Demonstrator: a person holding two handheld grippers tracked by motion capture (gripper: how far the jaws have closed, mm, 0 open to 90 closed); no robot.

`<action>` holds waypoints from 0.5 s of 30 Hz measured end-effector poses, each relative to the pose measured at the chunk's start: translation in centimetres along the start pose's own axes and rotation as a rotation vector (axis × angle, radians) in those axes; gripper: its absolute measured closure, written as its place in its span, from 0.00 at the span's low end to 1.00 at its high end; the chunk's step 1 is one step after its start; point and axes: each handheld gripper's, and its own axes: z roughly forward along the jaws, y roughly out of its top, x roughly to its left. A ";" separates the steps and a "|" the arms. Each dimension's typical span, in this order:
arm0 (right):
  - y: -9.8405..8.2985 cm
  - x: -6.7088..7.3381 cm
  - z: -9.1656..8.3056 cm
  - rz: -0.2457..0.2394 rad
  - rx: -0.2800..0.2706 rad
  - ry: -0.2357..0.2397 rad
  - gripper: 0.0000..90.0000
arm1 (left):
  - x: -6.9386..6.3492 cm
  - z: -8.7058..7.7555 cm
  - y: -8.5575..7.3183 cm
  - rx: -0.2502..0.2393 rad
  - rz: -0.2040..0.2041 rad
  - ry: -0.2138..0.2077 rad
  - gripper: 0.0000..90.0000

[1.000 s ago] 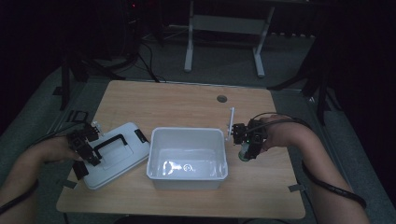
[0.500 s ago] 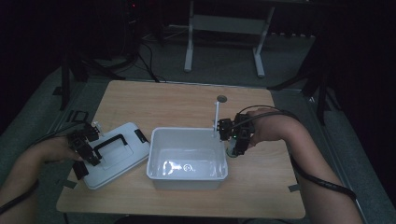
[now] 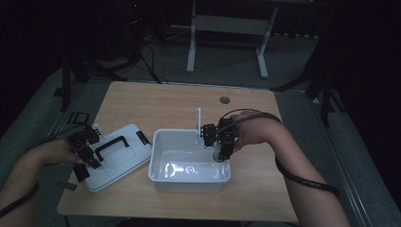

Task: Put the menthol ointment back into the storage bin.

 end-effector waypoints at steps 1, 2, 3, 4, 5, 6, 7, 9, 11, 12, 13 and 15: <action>0.2 0.0 0.3 -0.004 -0.004 0.004 0.56 | 0.0 0.0 0.0 0.000 -0.001 -0.001 0.36; 0.3 0.0 0.6 -0.009 -0.006 0.005 0.56 | 0.0 0.0 0.0 -0.001 -0.001 -0.001 0.36; 0.5 0.1 0.9 -0.003 -0.004 0.007 0.56 | 0.0 0.0 -0.1 -0.001 -0.002 0.000 0.36; 0.6 0.1 1.2 -0.014 -0.006 0.003 0.56 | 0.0 0.0 -0.1 0.001 -0.002 -0.002 0.36; 0.7 0.1 1.5 -0.015 -0.014 0.001 0.56 | 0.0 0.1 -0.1 0.003 0.000 -0.001 0.36; 0.8 0.2 1.8 -0.016 -0.026 0.004 0.56 | 0.0 0.1 -0.1 0.004 -0.001 -0.001 0.36; 0.9 0.2 2.1 -0.013 -0.036 0.006 0.56 | 0.0 0.2 -0.2 0.005 -0.001 -0.005 0.36; 1.1 0.2 2.8 -0.018 -0.042 0.007 0.56 | 0.1 0.2 -0.2 0.005 -0.007 -0.002 0.36; 1.4 0.3 3.6 -0.016 -0.038 0.013 0.56 | 0.1 0.3 -0.3 0.005 -0.006 -0.003 0.36; 1.5 0.3 4.0 -0.020 -0.034 0.016 0.56 | 0.1 0.3 -0.3 0.005 -0.007 -0.004 0.36; 1.7 0.4 4.4 -0.016 -0.029 0.017 0.56 | 0.1 0.3 -0.3 0.003 -0.007 -0.006 0.36; 2.1 0.4 5.2 -0.028 -0.016 0.023 0.56 | 0.1 0.4 -0.3 0.008 -0.004 -0.003 0.36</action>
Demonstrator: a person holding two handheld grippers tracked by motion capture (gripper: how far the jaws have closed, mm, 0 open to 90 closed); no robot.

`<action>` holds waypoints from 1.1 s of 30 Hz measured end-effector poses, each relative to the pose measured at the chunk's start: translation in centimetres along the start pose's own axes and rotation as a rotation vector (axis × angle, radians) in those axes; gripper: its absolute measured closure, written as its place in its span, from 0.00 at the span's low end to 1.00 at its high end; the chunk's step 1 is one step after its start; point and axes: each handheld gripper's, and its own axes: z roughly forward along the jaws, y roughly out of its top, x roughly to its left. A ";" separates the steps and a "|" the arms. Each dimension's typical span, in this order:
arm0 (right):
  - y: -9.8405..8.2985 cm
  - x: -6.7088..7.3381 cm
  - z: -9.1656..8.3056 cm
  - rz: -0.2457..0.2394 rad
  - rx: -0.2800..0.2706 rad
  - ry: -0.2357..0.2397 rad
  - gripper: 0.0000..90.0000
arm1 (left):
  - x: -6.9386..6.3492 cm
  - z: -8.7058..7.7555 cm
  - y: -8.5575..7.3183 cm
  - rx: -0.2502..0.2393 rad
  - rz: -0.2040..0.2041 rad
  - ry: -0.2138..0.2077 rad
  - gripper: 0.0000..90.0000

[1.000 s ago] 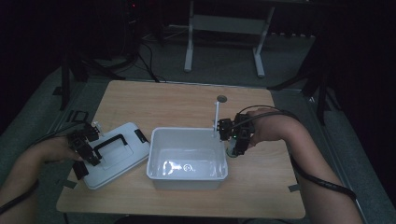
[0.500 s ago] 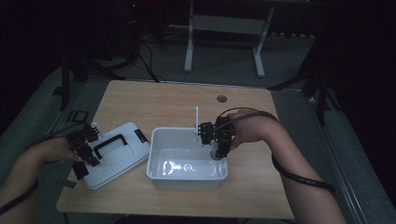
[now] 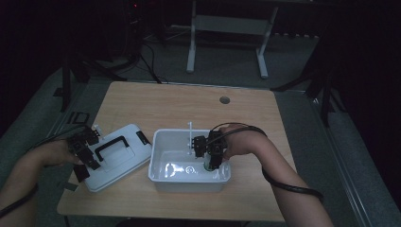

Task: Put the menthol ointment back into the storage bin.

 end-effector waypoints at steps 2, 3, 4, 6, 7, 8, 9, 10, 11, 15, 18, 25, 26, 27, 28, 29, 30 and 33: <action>0.2 0.0 0.7 -0.004 0.004 0.002 0.56 | 0.0 0.0 -0.1 0.002 0.003 0.000 0.36; 0.3 0.0 1.0 -0.007 0.004 0.003 0.56 | 0.1 0.0 -0.1 0.000 0.002 -0.001 0.36; 0.4 0.0 1.3 -0.001 0.004 0.004 0.56 | 0.1 -0.1 -0.2 -0.004 -0.002 -0.002 0.36; 0.4 0.1 1.9 0.000 0.013 0.008 0.56 | 0.2 -0.1 -0.3 -0.002 -0.001 0.000 0.36; 0.5 0.0 2.2 -0.003 0.017 0.007 0.56 | 0.2 -0.1 -0.3 -0.002 -0.003 -0.001 0.36; 0.6 0.0 2.5 -0.005 0.018 0.005 0.56 | 0.2 -0.1 -0.4 -0.005 -0.006 -0.002 0.36; 0.7 0.0 2.7 -0.003 0.021 0.001 0.56 | 0.2 -0.1 -0.4 -0.005 -0.006 -0.001 0.36; 0.8 -0.1 3.0 0.002 0.023 0.005 0.56 | 0.2 -0.1 -0.4 -0.003 -0.006 -0.001 0.36; 0.9 -0.1 3.3 -0.005 0.022 0.004 0.56 | 0.2 -0.1 -0.4 -0.004 -0.004 0.000 0.36; 1.4 -0.1 4.3 -0.002 0.018 0.003 0.56 | 0.1 0.0 -0.4 -0.008 -0.003 -0.002 0.36; 1.6 -0.2 5.1 -0.004 0.031 0.003 0.56 | 0.1 0.1 -0.3 -0.001 0.002 -0.001 0.36; 1.8 -0.2 6.9 -0.009 0.060 0.023 0.56 | 0.1 0.2 -0.2 -0.004 0.004 -0.003 0.36; 1.9 -0.2 7.1 -0.004 0.064 0.032 0.56 | 0.1 0.2 -0.2 -0.004 0.004 -0.003 0.36; 1.9 -0.2 7.3 -0.008 0.066 0.037 0.56 | 0.0 0.3 -0.2 -0.005 0.005 -0.005 0.36; 1.9 -0.2 7.4 -0.005 0.068 0.033 0.56 | 0.0 0.3 -0.2 -0.005 0.005 -0.005 0.36; 1.9 -0.2 7.5 0.001 0.069 0.031 0.56 | 0.0 0.3 -0.2 -0.003 0.004 -0.004 0.36; 1.9 -0.2 7.7 0.002 0.075 0.029 0.56 | 0.0 0.4 -0.2 -0.003 0.005 -0.004 0.36; 1.9 -0.3 8.0 0.007 0.075 0.041 0.56 | 0.0 0.4 -0.2 -0.001 0.006 -0.003 0.36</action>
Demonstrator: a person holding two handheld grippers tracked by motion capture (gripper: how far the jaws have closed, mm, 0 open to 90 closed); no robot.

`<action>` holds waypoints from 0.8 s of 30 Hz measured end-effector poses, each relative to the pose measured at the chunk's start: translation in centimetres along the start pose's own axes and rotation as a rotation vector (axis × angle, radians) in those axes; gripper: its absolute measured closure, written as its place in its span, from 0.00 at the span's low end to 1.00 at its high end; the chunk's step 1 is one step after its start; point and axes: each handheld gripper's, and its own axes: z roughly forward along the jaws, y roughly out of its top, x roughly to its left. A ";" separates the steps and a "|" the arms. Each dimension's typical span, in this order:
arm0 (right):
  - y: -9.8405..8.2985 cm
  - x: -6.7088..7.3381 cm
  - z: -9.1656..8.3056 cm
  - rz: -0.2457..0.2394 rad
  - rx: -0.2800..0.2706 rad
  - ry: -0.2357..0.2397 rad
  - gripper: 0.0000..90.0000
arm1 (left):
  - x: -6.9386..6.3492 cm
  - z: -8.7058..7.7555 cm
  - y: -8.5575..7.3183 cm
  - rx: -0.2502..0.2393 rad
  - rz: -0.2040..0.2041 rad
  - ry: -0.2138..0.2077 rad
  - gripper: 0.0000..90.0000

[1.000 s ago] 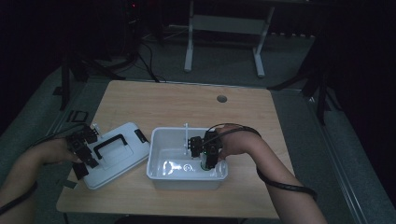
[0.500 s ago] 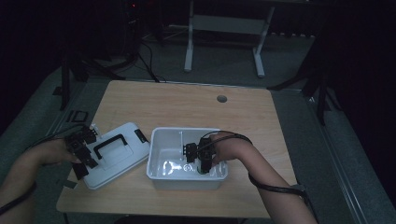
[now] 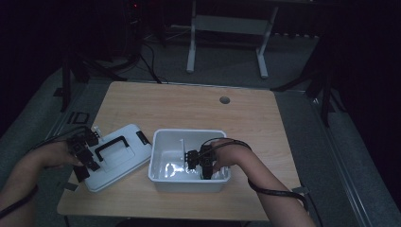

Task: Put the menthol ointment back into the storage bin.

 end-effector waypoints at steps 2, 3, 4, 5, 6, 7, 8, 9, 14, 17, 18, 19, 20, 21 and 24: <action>0.0 0.0 0.2 -0.001 0.004 0.001 0.56 | 0.0 -0.1 0.0 -0.005 -0.004 -0.003 0.36; 0.1 0.0 0.4 -0.003 0.008 0.002 0.55 | 0.0 -0.1 0.0 -0.005 0.001 0.001 0.36; 0.1 0.0 0.5 -0.004 0.008 0.001 0.55 | 0.0 -0.1 0.0 -0.003 -0.001 0.000 0.36; 0.1 0.0 0.5 0.000 0.008 0.001 0.55 | 0.0 -0.1 0.0 -0.002 0.001 0.000 0.36; 0.2 0.0 0.6 -0.001 0.005 0.000 0.55 | 0.0 -0.1 0.0 -0.001 0.001 0.002 0.36; 0.2 0.0 0.7 0.002 0.006 -0.002 0.55 | 0.0 -0.2 0.0 -0.001 0.000 0.002 0.36; 0.2 0.0 0.7 0.005 0.003 0.000 0.55 | 0.0 -0.2 0.0 -0.003 0.000 0.001 0.36; 0.2 -0.1 0.8 0.005 0.003 0.004 0.55 | 0.0 -0.2 -0.1 -0.002 0.001 0.002 0.36; 0.3 -0.1 1.0 0.003 0.012 -0.002 0.55 | 0.0 -0.1 -0.2 -0.001 -0.001 0.002 0.36; 0.2 -0.2 1.1 0.007 0.023 0.007 0.53 | 0.0 -0.2 -0.3 0.005 0.000 0.005 0.36; 0.2 -0.2 1.0 0.010 0.022 0.013 0.51 | 0.0 -0.2 -0.3 0.003 0.000 0.004 0.36; 0.2 -0.2 0.9 0.009 0.023 0.007 0.51 | 0.0 -0.3 -0.3 0.002 0.000 0.006 0.36; 0.1 -0.2 0.7 0.014 0.015 0.014 0.47 | 0.0 -0.3 -0.3 0.001 -0.001 0.007 0.36; 0.1 -0.2 0.4 0.009 0.008 0.022 0.45 | 0.0 -0.4 -0.3 0.001 -0.001 0.006 0.36; -0.1 -0.2 -0.5 0.017 0.007 0.033 0.43 | 0.0 -0.3 -0.3 0.002 0.008 0.009 0.36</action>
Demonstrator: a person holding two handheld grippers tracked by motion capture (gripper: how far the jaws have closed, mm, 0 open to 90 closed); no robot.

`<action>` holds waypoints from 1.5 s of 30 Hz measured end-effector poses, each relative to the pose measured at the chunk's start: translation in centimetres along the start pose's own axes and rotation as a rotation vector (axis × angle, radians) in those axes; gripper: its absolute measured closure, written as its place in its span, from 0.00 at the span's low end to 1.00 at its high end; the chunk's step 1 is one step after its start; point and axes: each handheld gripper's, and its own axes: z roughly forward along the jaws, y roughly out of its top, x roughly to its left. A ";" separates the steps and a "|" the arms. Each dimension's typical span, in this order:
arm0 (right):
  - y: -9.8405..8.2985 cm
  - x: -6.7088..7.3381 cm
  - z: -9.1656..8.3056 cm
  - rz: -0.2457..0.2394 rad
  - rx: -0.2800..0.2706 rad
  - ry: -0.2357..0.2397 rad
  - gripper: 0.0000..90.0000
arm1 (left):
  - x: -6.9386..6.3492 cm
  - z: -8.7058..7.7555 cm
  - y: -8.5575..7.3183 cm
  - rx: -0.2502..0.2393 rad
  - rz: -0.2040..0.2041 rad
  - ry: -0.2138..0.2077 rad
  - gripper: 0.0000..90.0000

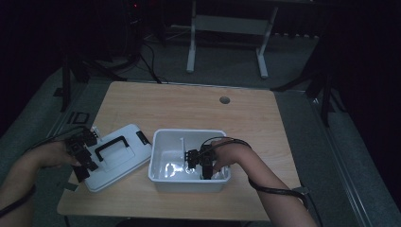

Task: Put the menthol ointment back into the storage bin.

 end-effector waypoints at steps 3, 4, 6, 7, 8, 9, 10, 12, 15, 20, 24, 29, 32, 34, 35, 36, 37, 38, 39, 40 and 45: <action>-0.3 -0.1 -1.1 -0.002 -0.003 -0.024 0.43 | -0.1 0.0 0.1 -0.001 -0.001 0.001 0.36; -0.4 -0.1 -1.5 0.001 -0.013 -0.029 0.43 | -0.1 0.0 0.1 0.000 0.001 0.003 0.36; -0.6 -0.1 -2.4 0.002 -0.036 -0.041 0.43 | -0.1 0.0 0.1 0.000 -0.002 0.004 0.36; -0.7 -0.1 -2.8 0.002 -0.037 -0.044 0.43 | -0.1 0.0 0.1 0.000 -0.002 0.005 0.36; -0.9 -0.1 -3.2 -0.004 -0.043 -0.044 0.43 | -0.1 0.0 0.1 0.001 -0.002 0.007 0.36; -1.0 0.0 -3.5 -0.010 -0.050 -0.050 0.44 | -0.1 0.0 0.1 0.005 -0.004 0.005 0.36; -1.2 0.0 -3.9 0.000 -0.055 -0.052 0.45 | -0.1 0.1 0.1 0.009 -0.002 0.007 0.36; -1.5 -0.1 -4.7 0.005 -0.067 -0.059 0.45 | -0.1 0.1 0.1 0.009 -0.004 0.008 0.36; -2.0 -0.1 -5.6 0.007 -0.086 -0.080 0.43 | -0.1 0.1 0.1 0.011 -0.005 0.012 0.36; -3.1 0.0 -6.9 0.025 -0.110 -0.099 0.43 | -0.1 0.2 0.1 0.022 -0.010 -0.012 0.40; -3.9 0.0 -7.7 0.035 -0.124 -0.102 0.37 | -0.1 0.2 0.2 0.016 -0.012 -0.007 0.40; -5.5 -0.1 -8.6 0.068 -0.142 -0.113 0.28 | -0.1 0.2 0.2 0.022 -0.012 0.002 0.40; -6.7 -0.1 -9.2 0.090 -0.168 -0.101 0.23 | -0.1 0.1 0.2 0.020 -0.018 -0.002 0.40; -7.5 -0.1 -9.4 0.107 -0.181 -0.102 0.21 | -0.1 0.1 0.2 0.023 -0.022 -0.011 0.40; -7.9 -0.1 -9.5 0.108 -0.190 -0.096 0.21 | -0.1 0.1 0.2 0.024 -0.024 -0.010 0.40; -8.3 -0.1 -9.6 0.111 -0.196 -0.097 0.19 | -0.1 0.1 0.2 0.024 -0.029 -0.016 0.40; -8.7 0.0 -9.6 0.121 -0.199 -0.103 0.18 | 0.0 0.1 0.2 0.025 -0.033 -0.019 0.40; -9.1 0.0 -9.6 0.130 -0.196 -0.102 0.17 | 0.0 0.1 0.3 0.026 -0.038 -0.016 0.39; -9.6 0.0 -9.5 0.137 -0.191 -0.101 0.17 | 0.0 0.0 0.3 0.026 -0.041 -0.017 0.39; -10.1 0.0 -9.4 0.141 -0.184 -0.106 0.17 | 0.0 0.0 0.2 0.026 -0.040 -0.016 0.39; -12.6 0.0 -8.6 0.173 -0.155 -0.116 0.16 | 0.0 -0.3 0.3 0.014 -0.041 -0.006 0.37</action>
